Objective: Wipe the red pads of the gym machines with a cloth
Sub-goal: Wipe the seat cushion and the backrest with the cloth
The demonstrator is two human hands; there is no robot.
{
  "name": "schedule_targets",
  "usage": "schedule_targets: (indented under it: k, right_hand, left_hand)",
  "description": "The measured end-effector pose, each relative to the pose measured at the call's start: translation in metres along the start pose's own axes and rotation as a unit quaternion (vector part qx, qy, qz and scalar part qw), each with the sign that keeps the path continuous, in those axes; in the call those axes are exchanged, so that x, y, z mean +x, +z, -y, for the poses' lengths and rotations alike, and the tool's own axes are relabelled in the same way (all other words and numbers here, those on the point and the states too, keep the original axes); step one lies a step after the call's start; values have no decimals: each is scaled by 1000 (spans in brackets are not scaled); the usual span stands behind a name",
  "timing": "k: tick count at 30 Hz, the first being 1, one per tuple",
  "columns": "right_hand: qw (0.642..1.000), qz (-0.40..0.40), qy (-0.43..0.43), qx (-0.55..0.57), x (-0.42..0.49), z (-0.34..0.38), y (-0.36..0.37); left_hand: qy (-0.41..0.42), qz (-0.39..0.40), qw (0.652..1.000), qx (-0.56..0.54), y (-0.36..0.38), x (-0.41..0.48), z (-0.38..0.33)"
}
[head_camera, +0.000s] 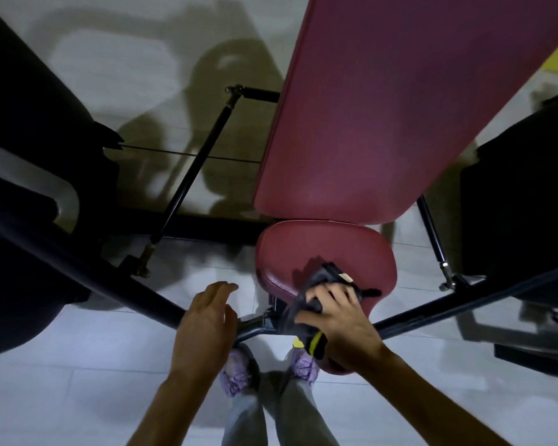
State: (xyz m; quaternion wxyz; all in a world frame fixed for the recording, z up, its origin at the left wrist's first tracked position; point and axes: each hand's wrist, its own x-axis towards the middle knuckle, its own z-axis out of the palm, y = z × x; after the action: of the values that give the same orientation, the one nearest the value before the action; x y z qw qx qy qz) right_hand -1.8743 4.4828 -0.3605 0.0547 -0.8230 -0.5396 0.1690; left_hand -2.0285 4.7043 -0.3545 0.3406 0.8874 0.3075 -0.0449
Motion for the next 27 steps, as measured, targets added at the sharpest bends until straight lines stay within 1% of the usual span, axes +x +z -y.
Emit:
schedule_targets:
  k: [2, 6, 8, 10, 13, 17, 19, 21, 23, 27]
  right_hand:
    - [1000, -4, 25, 5, 20, 6, -2]
    - [995, -15, 90, 40, 95, 35, -1]
    - [993, -16, 106, 42, 102, 40, -2]
    - [995, -13, 93, 45, 78, 33, -6]
    - [995, 13, 88, 49, 12, 23, -18]
    - [991, -19, 113, 74, -80, 33, -23]
    - [991, -32, 112, 72, -100, 38, -16]
    - [993, -45, 92, 62, -90, 30, -9]
    - [991, -61, 105, 59, -56, 15, -5]
    - [963, -93, 239, 77, 22, -30, -12]
  left_hand:
    - [12, 1, 1000, -5, 1, -3, 0]
    - [7, 10, 1000, 0, 2, -13, 0]
    - [19, 14, 1000, 19, 1, -17, 0]
    - [32, 19, 999, 31, 1, -19, 1]
    - [24, 15, 999, 35, 1, -22, -2]
    - [31, 15, 999, 24, 7, -26, -15]
    - [29, 17, 999, 20, 12, -28, -23]
    - [30, 17, 999, 22, 16, -30, -30]
    - [32, 24, 999, 22, 22, -30, -35]
    - [37, 25, 998, 36, 32, -31, -47]
